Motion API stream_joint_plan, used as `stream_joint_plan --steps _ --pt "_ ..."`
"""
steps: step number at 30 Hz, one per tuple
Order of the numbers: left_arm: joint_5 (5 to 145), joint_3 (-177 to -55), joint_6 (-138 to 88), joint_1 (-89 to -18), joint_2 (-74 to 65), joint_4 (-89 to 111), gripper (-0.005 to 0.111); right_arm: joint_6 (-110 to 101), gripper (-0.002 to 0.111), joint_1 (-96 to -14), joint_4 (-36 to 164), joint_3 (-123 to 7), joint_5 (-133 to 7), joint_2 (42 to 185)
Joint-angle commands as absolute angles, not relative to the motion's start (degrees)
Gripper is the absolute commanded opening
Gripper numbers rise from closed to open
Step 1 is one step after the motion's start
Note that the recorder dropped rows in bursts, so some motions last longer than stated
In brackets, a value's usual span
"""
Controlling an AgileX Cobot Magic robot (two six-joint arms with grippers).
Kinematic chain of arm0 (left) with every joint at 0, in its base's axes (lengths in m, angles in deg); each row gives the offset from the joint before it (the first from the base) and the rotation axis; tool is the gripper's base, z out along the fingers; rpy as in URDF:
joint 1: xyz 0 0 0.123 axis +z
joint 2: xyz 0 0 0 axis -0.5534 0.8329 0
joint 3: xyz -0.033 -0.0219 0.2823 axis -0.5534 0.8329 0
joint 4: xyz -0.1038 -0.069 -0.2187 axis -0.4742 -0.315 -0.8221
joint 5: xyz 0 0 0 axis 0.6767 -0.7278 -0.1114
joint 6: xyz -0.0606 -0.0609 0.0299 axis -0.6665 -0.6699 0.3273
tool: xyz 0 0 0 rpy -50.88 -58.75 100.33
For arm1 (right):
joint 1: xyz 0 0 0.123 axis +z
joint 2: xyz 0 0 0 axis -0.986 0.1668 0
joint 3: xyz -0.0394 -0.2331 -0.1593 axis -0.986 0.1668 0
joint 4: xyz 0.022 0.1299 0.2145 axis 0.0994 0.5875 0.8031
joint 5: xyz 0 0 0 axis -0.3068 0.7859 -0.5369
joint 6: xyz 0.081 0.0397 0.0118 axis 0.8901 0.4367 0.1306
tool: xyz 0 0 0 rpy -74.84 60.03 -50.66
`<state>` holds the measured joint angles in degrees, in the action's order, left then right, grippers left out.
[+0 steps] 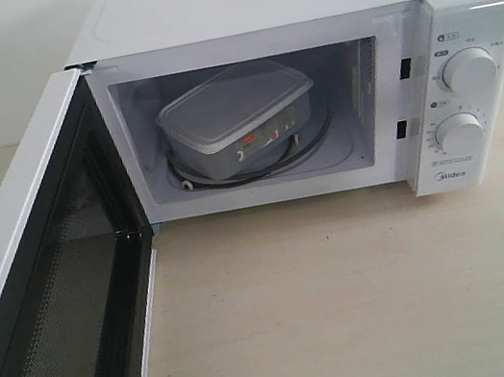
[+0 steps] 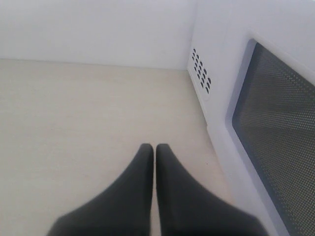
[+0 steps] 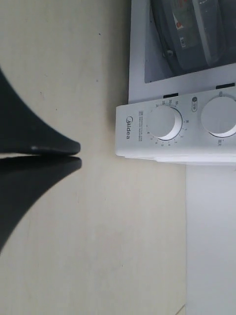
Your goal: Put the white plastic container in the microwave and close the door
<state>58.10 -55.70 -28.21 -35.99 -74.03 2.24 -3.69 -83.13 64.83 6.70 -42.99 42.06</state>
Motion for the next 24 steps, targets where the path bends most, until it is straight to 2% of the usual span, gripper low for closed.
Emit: stream_joint_plan --steps 1,24 --pt "58.2 -55.5 -28.6 -35.9 -74.2 1.6 0.004 -3.7 0.0 -83.2 64.8 6.7 -43.2 41.8" --pt "58.2 -55.5 -28.6 -35.9 -74.2 4.7 0.004 -3.7 0.0 -83.2 64.8 6.7 -43.2 41.8"
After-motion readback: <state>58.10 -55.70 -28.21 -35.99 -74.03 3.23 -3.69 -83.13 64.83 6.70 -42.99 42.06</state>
